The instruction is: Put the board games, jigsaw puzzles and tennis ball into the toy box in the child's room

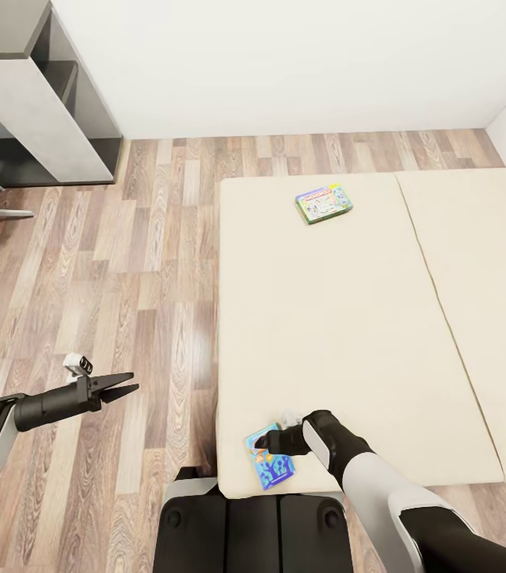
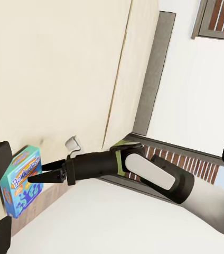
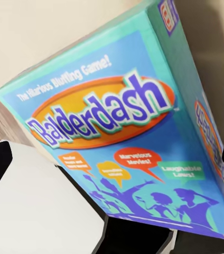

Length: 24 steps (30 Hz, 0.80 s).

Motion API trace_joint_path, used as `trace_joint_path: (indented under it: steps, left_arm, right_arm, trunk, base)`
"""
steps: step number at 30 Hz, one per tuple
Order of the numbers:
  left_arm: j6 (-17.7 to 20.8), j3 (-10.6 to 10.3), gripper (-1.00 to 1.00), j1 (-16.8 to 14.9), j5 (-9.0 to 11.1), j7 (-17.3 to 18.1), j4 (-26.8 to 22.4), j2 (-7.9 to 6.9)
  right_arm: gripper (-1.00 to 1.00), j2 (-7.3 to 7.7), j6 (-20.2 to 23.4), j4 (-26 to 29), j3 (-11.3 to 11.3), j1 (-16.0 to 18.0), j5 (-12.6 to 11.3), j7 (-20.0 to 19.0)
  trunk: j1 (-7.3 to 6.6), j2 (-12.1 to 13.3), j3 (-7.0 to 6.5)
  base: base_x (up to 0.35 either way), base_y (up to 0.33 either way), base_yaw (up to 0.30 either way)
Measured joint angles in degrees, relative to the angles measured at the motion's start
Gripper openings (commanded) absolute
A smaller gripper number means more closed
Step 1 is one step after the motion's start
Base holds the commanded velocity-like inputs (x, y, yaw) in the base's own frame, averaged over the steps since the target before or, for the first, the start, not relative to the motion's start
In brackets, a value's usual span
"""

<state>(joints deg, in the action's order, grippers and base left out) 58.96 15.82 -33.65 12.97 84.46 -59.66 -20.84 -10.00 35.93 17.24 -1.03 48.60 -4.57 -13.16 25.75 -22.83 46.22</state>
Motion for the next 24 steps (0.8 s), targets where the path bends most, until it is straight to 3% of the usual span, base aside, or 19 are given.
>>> trace_joint_path:
  steps: [24]
  left_arm:
    - [0.02,0.01,1.0,0.0,0.0,0.0,0.0,-0.04]
  right_arm:
    - [1.0,0.0,-0.9,0.0,0.0,0.0,-0.06,0.0]
  trunk:
    - [0.0,0.0,0.0]
  base:
    - [0.0,0.0,0.0]
